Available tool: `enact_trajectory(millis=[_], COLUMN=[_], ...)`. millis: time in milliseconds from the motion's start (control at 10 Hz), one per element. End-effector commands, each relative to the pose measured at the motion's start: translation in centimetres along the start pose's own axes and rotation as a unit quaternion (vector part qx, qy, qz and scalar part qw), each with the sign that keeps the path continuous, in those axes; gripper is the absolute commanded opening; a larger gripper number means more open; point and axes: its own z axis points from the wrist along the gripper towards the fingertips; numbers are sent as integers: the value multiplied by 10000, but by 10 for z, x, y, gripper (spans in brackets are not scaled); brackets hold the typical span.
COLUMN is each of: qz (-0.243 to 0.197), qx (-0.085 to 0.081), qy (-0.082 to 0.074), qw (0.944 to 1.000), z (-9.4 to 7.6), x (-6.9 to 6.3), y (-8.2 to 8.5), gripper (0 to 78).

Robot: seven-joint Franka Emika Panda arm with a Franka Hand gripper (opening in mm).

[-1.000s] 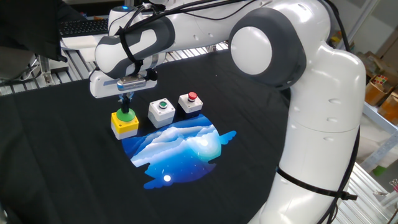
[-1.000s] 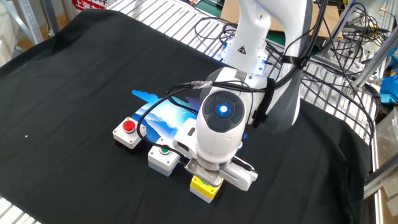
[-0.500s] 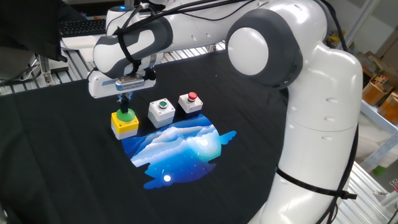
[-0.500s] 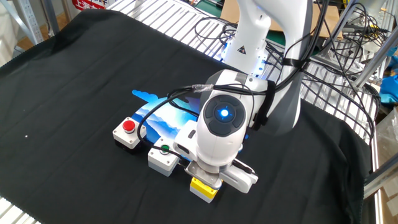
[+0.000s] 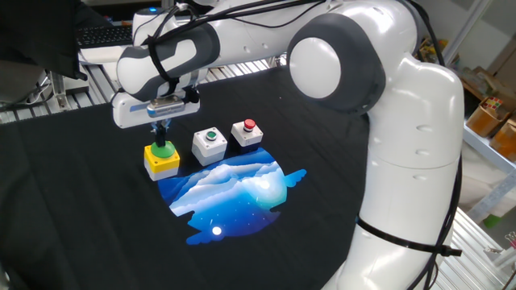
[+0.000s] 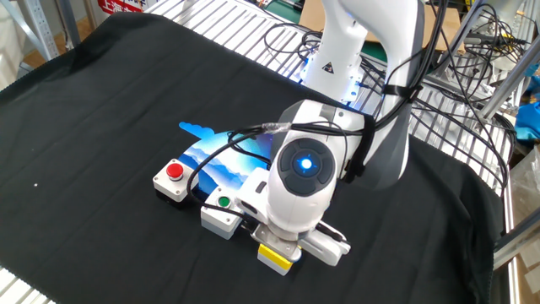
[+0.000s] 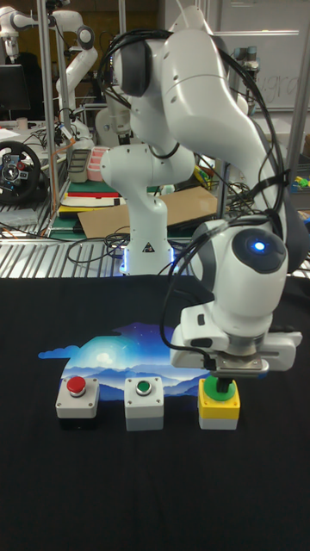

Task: Press three buttons from left to right in sequence

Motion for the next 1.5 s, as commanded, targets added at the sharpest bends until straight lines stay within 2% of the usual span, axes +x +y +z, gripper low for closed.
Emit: enact_trajectory(millis=[100,900,1000,1200,1300,1500], qz=[-53,-49,-16,-27,-28,-52], qx=[19,-19,-4,-23,-28,-37], qy=[79,83,105,103,101,91], qw=[10000,10000,9999,9999,9999,9999], z=[6,4,-9,-26,-27,-48], x=[0,0,2,6,6,8], y=[-5,-4,-1,-1,-1,-5], gripper=[11,11,11,11,11,11])
